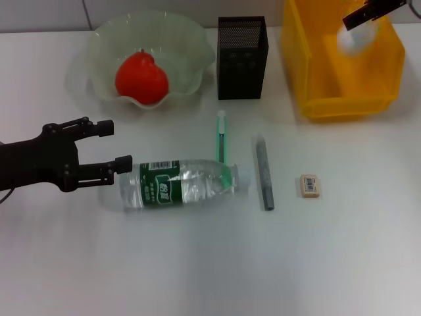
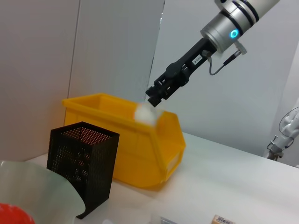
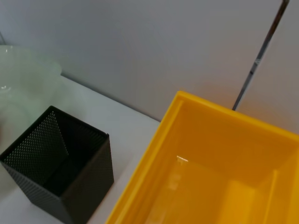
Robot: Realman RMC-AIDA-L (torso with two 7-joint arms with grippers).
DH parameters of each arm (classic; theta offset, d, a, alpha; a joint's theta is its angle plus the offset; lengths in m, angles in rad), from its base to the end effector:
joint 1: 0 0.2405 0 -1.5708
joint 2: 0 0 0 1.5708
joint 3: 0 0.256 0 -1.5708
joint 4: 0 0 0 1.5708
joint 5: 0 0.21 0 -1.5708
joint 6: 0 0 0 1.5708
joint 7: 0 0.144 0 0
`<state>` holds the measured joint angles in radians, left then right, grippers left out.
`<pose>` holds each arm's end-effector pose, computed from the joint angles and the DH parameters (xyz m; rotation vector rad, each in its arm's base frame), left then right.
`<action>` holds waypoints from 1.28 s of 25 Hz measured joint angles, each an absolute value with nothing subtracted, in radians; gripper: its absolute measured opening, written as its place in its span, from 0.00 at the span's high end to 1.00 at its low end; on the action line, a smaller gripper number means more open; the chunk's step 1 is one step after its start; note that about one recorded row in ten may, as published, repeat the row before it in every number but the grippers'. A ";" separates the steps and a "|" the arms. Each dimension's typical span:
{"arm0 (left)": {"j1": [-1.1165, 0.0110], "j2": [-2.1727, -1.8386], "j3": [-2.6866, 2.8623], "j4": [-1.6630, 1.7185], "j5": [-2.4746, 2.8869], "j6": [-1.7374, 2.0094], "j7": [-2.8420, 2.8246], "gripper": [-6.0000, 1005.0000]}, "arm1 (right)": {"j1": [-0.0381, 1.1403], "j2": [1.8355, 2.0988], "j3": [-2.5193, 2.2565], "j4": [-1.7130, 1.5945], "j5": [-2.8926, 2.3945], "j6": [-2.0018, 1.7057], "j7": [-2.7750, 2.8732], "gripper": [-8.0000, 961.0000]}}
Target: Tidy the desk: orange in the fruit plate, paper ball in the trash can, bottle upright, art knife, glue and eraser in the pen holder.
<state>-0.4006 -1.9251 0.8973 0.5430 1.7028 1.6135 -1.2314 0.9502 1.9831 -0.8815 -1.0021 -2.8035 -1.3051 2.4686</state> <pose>-0.3006 0.2995 0.0353 -2.6944 -0.5459 -0.7736 0.1679 0.4687 0.0881 -2.2443 0.9212 -0.2169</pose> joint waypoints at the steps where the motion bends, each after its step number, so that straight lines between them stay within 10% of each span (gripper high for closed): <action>1: -0.401 -1.925 0.897 0.543 1.703 1.613 -1.232 0.14 | 0.947 1.988 -0.880 -1.000 -2.801 -1.290 2.464 0.42; 11: -0.427 -1.927 0.899 0.544 1.695 1.627 -1.252 0.14 | 0.711 1.991 -0.873 -1.000 -2.098 -1.245 2.058 0.13; 24: -0.529 -1.940 0.905 0.588 1.722 1.659 -1.373 0.14 | 0.512 1.952 -0.871 -0.606 -1.872 -1.596 1.391 0.13; 32: -0.616 -1.963 0.911 0.703 1.805 1.671 -1.513 0.14 | 0.450 1.974 -0.871 -0.569 -1.901 -1.516 1.283 0.13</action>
